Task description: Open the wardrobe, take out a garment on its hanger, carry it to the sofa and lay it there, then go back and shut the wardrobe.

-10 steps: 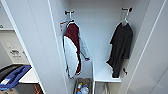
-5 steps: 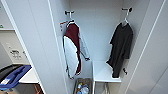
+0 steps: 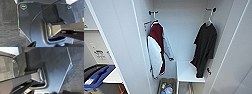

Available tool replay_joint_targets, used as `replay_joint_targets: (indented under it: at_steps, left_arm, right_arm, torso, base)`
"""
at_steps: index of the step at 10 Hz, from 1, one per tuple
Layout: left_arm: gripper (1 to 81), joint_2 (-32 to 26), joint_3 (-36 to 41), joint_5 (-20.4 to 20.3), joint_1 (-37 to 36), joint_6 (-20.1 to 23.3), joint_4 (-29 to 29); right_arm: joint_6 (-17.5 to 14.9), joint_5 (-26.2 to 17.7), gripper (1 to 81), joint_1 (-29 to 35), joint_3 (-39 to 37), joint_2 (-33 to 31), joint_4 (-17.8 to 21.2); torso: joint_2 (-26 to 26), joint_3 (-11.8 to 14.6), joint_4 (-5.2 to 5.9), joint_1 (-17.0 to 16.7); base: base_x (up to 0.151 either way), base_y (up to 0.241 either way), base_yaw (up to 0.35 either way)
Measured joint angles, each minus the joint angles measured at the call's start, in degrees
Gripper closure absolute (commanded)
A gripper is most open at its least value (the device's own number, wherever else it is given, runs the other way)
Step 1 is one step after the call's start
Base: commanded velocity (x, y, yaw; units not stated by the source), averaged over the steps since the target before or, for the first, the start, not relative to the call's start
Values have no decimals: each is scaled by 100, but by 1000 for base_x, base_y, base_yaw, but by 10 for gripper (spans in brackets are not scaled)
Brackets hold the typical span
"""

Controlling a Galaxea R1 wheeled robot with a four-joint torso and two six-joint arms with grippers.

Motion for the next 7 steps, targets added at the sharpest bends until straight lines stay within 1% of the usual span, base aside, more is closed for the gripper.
replay_joint_targets:
  at_steps: [2, 4, 7]
  left_arm:
    - [10, -30, -41, 0, -2, 0, -2]
    - [10, -30, -46, 0, -2, 0, -2]
    - [10, -33, -46, 0, -2, 0, 0]
  right_arm:
    - [-157, -94, 10, -105, -417, 354, -15]
    - [-258, -135, 10, -184, -761, 511, -50]
    - [-301, -151, 10, -218, -747, 592, -66]
  torso:
    - [0, 0, 0, -2]
    - [0, 2, 0, -2]
    - [0, 2, 2, -2]
  base:
    - [0, 0, 0]
    - [0, 0, 0]
    - [0, 0, 0]
